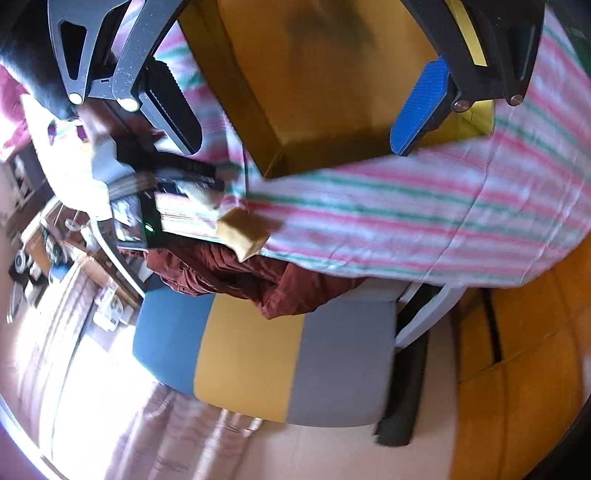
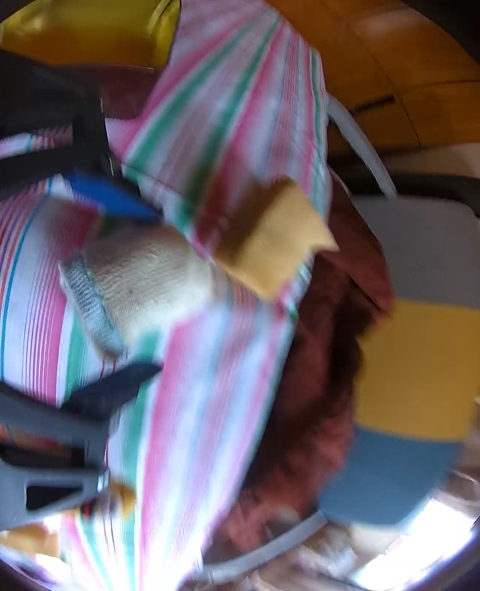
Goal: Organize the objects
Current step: 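Grasp the white sock with the right gripper while the left gripper grasps a yellow sponge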
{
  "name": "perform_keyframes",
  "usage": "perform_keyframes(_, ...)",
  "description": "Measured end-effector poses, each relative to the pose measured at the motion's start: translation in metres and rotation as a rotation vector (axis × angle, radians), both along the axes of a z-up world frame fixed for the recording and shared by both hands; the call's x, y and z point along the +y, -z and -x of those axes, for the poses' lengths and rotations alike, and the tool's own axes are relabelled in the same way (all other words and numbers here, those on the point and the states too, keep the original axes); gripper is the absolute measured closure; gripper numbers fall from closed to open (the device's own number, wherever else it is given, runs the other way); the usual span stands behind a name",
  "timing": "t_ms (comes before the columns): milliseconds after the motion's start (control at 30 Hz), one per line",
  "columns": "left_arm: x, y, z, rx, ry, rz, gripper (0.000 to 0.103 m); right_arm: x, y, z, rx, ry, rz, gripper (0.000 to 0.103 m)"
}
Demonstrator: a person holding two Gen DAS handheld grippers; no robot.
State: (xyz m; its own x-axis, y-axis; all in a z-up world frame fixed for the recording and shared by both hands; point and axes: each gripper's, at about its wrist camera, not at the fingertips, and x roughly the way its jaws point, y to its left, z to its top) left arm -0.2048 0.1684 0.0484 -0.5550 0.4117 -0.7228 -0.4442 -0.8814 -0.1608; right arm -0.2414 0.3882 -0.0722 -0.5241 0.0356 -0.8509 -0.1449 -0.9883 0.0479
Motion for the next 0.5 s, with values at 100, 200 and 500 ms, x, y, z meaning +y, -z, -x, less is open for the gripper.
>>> perform_keyframes(100, 0.031, 0.006, 0.025, -0.006, 0.045, 0.019, 0.001, 0.004, -0.011, -0.022, 0.041, 0.011, 0.067, 0.042)
perform_keyframes(200, 0.059, 0.016, 0.052, -0.054, 0.055, 0.013, 0.001, 0.008, -0.023, -0.05, 0.086, 0.032, 0.116, 0.042)
perform_keyframes(500, 0.128, 0.054, 0.119, -0.21, 0.006, -0.027, 0.001, 0.013, -0.043, -0.088, 0.152, 0.003, 0.111, 0.042)
